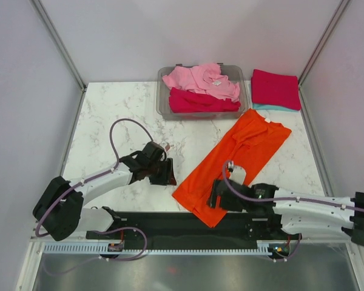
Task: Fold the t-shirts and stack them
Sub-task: Fold the tshirt
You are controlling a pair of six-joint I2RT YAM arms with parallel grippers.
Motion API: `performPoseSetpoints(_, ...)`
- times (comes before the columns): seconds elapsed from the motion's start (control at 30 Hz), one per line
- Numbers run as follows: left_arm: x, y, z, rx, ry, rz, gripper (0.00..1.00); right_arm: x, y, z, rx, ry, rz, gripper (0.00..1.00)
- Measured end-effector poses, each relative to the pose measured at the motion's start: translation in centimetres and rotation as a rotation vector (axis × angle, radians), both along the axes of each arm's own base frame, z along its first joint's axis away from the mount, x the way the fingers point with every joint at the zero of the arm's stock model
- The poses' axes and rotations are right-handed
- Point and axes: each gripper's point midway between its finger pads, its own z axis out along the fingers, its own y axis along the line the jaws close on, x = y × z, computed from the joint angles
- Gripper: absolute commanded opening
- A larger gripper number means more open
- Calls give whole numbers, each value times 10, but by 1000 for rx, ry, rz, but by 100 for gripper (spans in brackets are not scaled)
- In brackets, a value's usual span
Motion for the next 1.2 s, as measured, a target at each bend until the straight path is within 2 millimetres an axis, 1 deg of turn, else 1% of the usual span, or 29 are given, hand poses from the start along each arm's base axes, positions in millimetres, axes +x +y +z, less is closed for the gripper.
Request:
performPoseSetpoints(0.07, -3, 1, 0, -10, -2, -4, 54, -37, 15, -7, -9, 20, 43, 84)
performPoseSetpoints(0.1, -4, 1, 0, -14, -4, -5, 54, -52, 22, -7, -13, 26, 55, 84)
performPoseSetpoints(0.17, -5, 2, 2, -28, -18, -6, 53, -74, 36, -10, -33, 20, 50, 84)
performPoseSetpoints(0.23, -7, 2, 4, -37, -25, -7, 53, -82, 45, -13, -40, 13, 20, 84)
performPoseSetpoints(0.3, -9, 4, 5, -44, -32, -8, 52, -85, 51, -17, -40, 4, -27, 83)
performPoseSetpoints(0.37, -11, 5, 7, -53, -39, -10, 52, -88, 51, -21, -40, -9, -69, 81)
performPoseSetpoints(0.53, -16, 6, 12, -79, -53, -18, 52, -95, 32, -23, -86, -60, -82, 77)
performPoseSetpoints(0.67, -18, 8, 10, -75, -48, -17, 51, -99, 21, -26, -109, -79, -70, 77)
performPoseSetpoints(0.87, -16, 6, 9, -80, -52, -18, 50, -94, 15, -30, -110, -107, -82, 74)
performPoseSetpoints(1.0, -17, 6, 5, -72, -39, -20, 50, -85, 4, -42, -82, -133, -93, 67)
performPoseSetpoints(1.1, -17, 5, 4, -71, -36, -20, 50, -83, 3, -43, -38, -133, -100, 67)
performPoseSetpoints(1.2, -16, 5, 4, -75, -37, -21, 50, -82, 5, -44, -42, -143, -101, 66)
